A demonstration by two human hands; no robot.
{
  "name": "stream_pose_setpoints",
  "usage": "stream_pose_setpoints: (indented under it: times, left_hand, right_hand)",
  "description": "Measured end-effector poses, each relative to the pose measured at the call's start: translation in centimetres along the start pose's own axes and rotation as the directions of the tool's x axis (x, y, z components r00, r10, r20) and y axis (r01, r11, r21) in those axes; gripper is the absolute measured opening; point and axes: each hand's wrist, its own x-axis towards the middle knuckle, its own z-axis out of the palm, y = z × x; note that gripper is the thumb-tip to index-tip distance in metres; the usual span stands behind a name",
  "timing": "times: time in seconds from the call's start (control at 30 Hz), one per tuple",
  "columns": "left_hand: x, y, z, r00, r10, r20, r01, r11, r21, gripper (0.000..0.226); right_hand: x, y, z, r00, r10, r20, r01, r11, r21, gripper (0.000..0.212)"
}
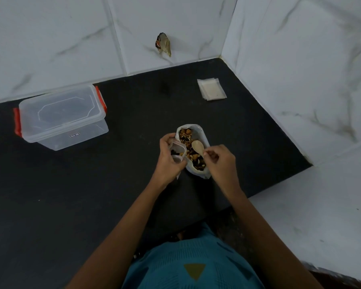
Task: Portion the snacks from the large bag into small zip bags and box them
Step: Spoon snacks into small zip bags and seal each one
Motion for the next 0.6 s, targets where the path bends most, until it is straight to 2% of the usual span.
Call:
stream_pose_setpoints:
  times: [0.1,0.2,0.27,0.43,0.6]
  left_hand:
    - [0.0,0.3,0.1,1.0,0.026,0.015,-0.026,1.0,-0.013,0.068]
    - [0.1,0.8,0.1,0.998,0.056,0.041,-0.056,0.998,0.004,0.07]
    - [0.2,1.1,0.0,0.997,0.062,0.05,-0.063,0.998,0.014,0.071]
    - [0.1,1.7,-0.6,0.993,0.057,0.1,-0.06,0.998,0.028,0.073]
    - [-0.2,3.3,-2.8,0.987,0.017,0.157,-0.006,0.998,-0.068,0.063]
  right_hand:
    - [-0.3,-2.7,-0.4,0.978,-0.177,0.113,0.164,0.98,0.115,0.014]
    - [-0.1,-4.2,-0.1,0.928,-0.22,0.3,0.225,0.974,0.019,0.027]
    - [0.2,-4.5,0.0,0.917,-0.202,0.343,0.236,0.97,-0.06,0.029]
    - [0.7,-4.7,-0.1,0.908,-0.24,0.345,0.291,0.951,-0.104,0.023]
    - [2.0,-4.3,-1.1,0.943,-0.238,0.231,0.252,0.967,-0.032,0.016]
